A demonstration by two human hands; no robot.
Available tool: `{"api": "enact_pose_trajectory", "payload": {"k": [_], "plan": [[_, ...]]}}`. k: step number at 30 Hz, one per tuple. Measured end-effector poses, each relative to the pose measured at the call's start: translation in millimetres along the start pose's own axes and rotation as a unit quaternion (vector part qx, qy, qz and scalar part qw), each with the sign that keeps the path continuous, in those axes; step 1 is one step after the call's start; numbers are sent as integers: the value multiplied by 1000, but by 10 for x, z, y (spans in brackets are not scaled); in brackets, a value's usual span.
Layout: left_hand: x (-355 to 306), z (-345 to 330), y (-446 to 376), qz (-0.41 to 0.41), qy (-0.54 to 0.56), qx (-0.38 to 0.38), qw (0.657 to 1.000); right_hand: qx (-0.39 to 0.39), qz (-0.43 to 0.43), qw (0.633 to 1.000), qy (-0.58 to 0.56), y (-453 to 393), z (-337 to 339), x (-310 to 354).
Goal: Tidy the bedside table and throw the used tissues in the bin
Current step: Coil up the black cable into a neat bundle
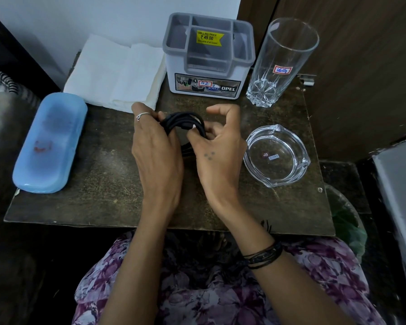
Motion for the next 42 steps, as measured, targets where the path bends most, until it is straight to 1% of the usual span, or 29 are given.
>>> {"api": "enact_pose_trajectory", "payload": {"k": [3,6,8,12,16,18,20,23,24,27,30,33,35,38,40,42], "plan": [[41,19,-36,17,23,-2,1000,9,1,1000,0,44,-1,28],[75,31,-73,41,52,7,998,40,-18,999,-13,75,-31,39],[99,31,-88,58,68,18,996,64,-26,997,-41,74,-45,51],[175,-8,-107,114,101,52,987,116,-37,990,-67,24,-81,35],[248,-96,-110,169,144,96,970,163,-48,976,-139,-56,-103,-7],[257,-129,-109,190,162,118,961,187,-33,970,-154,-85,-104,8],[258,-143,-107,207,162,136,955,202,11,969,-141,-111,-90,49],[270,-139,-94,234,167,151,946,200,114,971,-69,-134,-54,135],[280,-140,-91,239,167,156,944,199,137,969,-49,-126,-57,150],[310,-158,-83,242,159,178,940,184,179,966,8,-110,-59,165],[309,-196,-62,250,171,216,928,154,202,966,43,-132,-30,170],[299,-231,-40,267,184,247,913,146,180,973,15,-168,-4,128],[279,-247,-10,286,205,267,897,148,164,975,-7,-184,18,110],[217,-303,50,315,280,303,854,137,136,981,-30,-232,86,102],[177,-334,51,320,336,312,829,117,112,986,-50,-281,152,76],[170,-356,25,305,345,318,829,85,107,990,-41,-309,217,53]]}}
Point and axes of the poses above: each hand's wrist, its own y-axis away from the middle knuckle, its own z-axis out of the back of the hand, x = y × z, the point moved 7 cm from there along -y, towards the middle knuckle, and after that the axes turned 12 degrees about y, right-handed, at the moved point
